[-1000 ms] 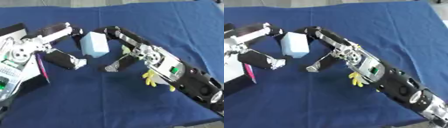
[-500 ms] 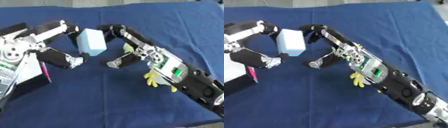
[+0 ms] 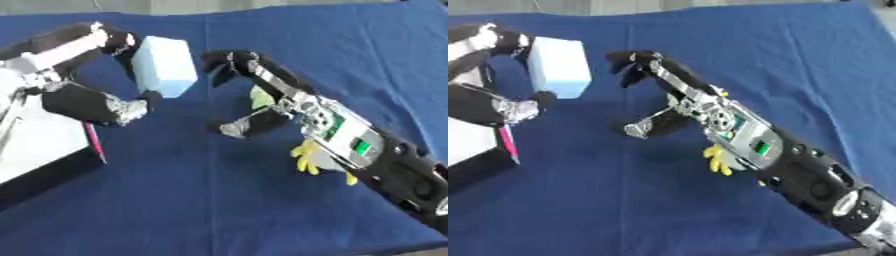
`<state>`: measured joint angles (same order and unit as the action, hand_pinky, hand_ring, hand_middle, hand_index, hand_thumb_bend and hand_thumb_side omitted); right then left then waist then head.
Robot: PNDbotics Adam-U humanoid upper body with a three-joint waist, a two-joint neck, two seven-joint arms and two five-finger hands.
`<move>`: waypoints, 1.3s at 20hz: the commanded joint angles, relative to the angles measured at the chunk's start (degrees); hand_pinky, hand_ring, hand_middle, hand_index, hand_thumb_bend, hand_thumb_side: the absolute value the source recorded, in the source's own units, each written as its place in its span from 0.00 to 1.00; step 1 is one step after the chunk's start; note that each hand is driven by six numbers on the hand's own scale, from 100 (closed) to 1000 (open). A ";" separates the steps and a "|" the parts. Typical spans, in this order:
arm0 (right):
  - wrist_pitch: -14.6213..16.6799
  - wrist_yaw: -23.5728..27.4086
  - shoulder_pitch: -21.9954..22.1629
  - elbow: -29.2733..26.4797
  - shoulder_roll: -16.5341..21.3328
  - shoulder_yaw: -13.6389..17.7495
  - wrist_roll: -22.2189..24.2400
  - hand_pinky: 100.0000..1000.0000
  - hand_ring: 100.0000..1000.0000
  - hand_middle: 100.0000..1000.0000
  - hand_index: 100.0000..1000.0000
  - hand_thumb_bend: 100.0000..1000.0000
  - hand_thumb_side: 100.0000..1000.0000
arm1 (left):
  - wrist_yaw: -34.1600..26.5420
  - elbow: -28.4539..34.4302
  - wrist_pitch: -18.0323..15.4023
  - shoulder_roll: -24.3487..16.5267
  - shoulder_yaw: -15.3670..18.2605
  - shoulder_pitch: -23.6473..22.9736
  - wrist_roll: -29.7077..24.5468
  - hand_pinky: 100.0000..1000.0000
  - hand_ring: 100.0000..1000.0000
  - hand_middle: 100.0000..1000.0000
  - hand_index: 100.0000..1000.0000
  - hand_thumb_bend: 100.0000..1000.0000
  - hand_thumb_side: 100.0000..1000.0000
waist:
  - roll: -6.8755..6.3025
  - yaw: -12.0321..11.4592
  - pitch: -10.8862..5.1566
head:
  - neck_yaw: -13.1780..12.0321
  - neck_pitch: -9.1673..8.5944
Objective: Pick up the objects with one hand, pass them to the other hand, and then place them into the box on the other side of the table.
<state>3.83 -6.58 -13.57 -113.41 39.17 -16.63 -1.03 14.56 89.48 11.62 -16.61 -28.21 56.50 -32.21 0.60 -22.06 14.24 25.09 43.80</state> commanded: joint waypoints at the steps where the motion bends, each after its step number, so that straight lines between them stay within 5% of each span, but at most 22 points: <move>1: 0.88 -0.72 -0.37 -1.18 1.75 0.17 0.46 0.71 0.65 0.73 0.88 0.43 0.02 | -0.79 -0.02 -0.06 -4.00 1.84 0.77 0.82 1.00 0.58 0.43 0.41 0.00 0.18 | -0.73 0.08 -1.43 | -0.94 0.31; 11: 2.48 -1.81 0.12 -1.18 1.74 -0.05 1.12 0.72 0.66 0.73 0.86 0.44 0.02 | -1.19 -4.68 -0.92 -9.74 7.11 -1.21 5.04 1.00 0.59 0.44 0.41 0.00 0.18 | -0.54 0.28 -1.47 | -4.05 0.31; 26: 2.85 -3.65 0.93 -1.18 1.21 -0.01 0.74 0.71 0.64 0.71 0.84 0.46 0.02 | 2.27 -12.58 -5.12 -18.88 10.15 -4.94 8.90 1.00 0.60 0.44 0.42 0.00 0.17 | -0.04 0.49 -1.51 | -10.76 -0.23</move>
<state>6.45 -9.82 -12.41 -113.41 39.28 -17.06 -0.18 16.72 76.74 6.73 -33.07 -19.19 50.82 -23.74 0.62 -21.56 14.24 14.90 43.75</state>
